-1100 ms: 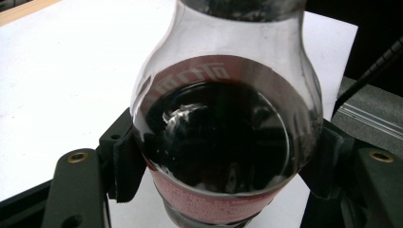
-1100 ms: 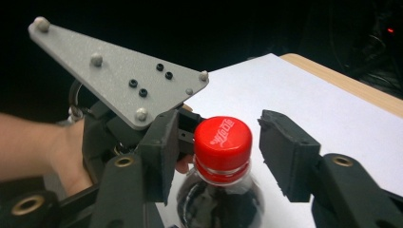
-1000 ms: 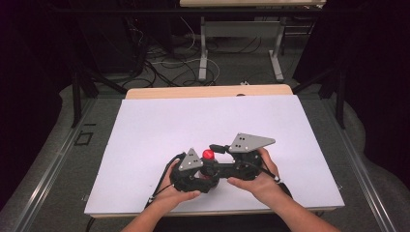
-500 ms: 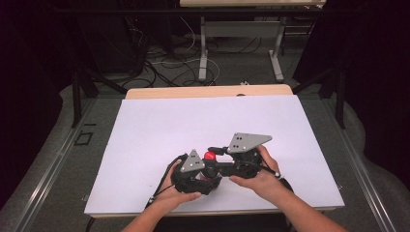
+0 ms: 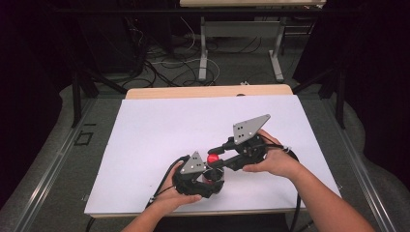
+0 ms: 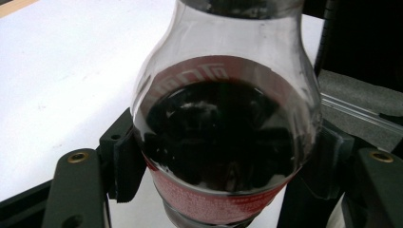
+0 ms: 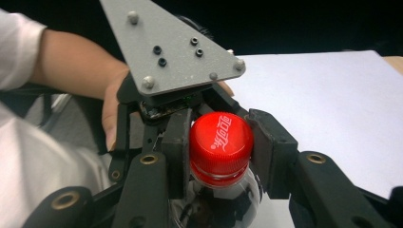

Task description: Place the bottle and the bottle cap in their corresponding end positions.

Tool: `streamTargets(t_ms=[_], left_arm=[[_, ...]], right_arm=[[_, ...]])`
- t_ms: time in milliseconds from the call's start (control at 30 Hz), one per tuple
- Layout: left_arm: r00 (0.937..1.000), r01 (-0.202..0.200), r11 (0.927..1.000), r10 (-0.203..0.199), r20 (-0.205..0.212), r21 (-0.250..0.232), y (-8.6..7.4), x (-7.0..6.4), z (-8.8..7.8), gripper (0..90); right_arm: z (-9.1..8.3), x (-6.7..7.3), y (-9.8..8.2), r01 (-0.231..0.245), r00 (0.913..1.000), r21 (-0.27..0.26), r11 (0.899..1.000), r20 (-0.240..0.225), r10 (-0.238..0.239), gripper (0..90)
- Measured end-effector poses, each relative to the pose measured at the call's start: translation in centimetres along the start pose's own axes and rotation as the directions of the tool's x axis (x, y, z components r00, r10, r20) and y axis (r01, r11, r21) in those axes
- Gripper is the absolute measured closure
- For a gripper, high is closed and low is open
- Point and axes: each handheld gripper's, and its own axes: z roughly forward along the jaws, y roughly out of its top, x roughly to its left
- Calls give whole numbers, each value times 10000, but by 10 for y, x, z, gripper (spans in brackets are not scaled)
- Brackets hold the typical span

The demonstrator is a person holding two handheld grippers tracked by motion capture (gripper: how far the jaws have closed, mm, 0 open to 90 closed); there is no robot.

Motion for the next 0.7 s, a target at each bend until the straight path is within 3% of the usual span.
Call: streamTargets(t_ms=[167, 267, 467, 700], left_arm=[[9989, -301, 9995, 300, 348, 19, 0, -5, 2, 299], [9986, -340, 9994, 340, 410, -7, 1, -6, 3, 299], [9993, -317, 9995, 317, 215, 29, 0, -3, 3, 299], [9999, 120, 9999, -120, -106, 48, -1, 4, 2, 299]], right_arm=[[-3, -5, 3, 824, 9902, -59, 9966, -1126, -826, 614], [-7, -6, 6, 744, 9836, -175, 9971, -1637, -763, 614], [-11, -6, 8, 716, 9901, -262, 9971, -1194, -742, 614], [-18, -10, 4, 513, 9978, -280, 9983, -395, -524, 613]])
